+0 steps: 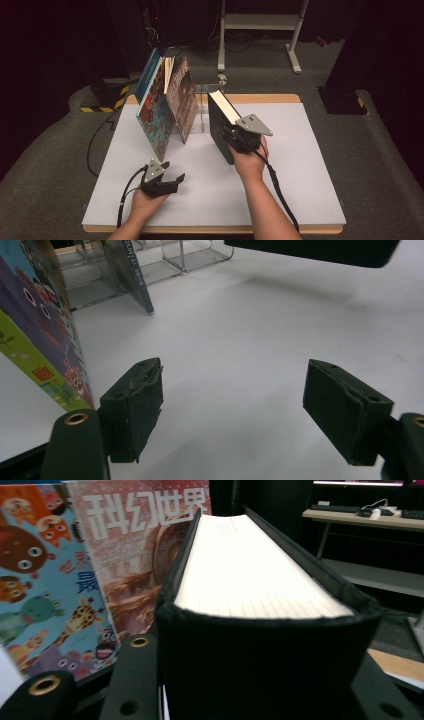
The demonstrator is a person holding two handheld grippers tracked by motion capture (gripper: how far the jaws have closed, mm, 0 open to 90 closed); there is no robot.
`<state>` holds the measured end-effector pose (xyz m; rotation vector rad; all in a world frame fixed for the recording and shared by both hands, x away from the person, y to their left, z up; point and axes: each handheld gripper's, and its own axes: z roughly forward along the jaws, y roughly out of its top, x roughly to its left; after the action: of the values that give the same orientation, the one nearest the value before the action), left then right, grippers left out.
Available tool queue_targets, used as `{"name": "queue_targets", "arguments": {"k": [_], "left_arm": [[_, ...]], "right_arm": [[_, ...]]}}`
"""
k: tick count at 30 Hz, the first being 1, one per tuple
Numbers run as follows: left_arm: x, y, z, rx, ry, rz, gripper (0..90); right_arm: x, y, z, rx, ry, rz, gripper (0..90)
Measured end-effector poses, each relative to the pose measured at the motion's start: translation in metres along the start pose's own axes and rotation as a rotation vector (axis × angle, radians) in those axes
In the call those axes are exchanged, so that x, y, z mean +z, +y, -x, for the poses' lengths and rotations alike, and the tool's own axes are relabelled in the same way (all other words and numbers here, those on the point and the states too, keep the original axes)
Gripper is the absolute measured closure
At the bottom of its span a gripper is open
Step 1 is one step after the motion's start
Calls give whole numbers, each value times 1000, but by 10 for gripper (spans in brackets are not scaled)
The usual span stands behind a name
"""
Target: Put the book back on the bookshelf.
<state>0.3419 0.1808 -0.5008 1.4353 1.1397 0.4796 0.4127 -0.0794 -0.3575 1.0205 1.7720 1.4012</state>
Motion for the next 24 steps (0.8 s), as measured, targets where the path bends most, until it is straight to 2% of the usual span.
{"name": "queue_targets", "arguments": {"k": [4,8,14,24], "left_arm": [[0,0,0,1,3,0,239],[0,0,0,7,3,1,238],[0,0,0,7,1,1,238],[-1,0,0,3,-4,4,237]], "right_arm": [[16,1,0,-5,-21,-5,543],[31,1,0,15,-40,-16,543],[52,4,-1,33,-77,13,543],[89,13,5,51,-125,4,542]]}}
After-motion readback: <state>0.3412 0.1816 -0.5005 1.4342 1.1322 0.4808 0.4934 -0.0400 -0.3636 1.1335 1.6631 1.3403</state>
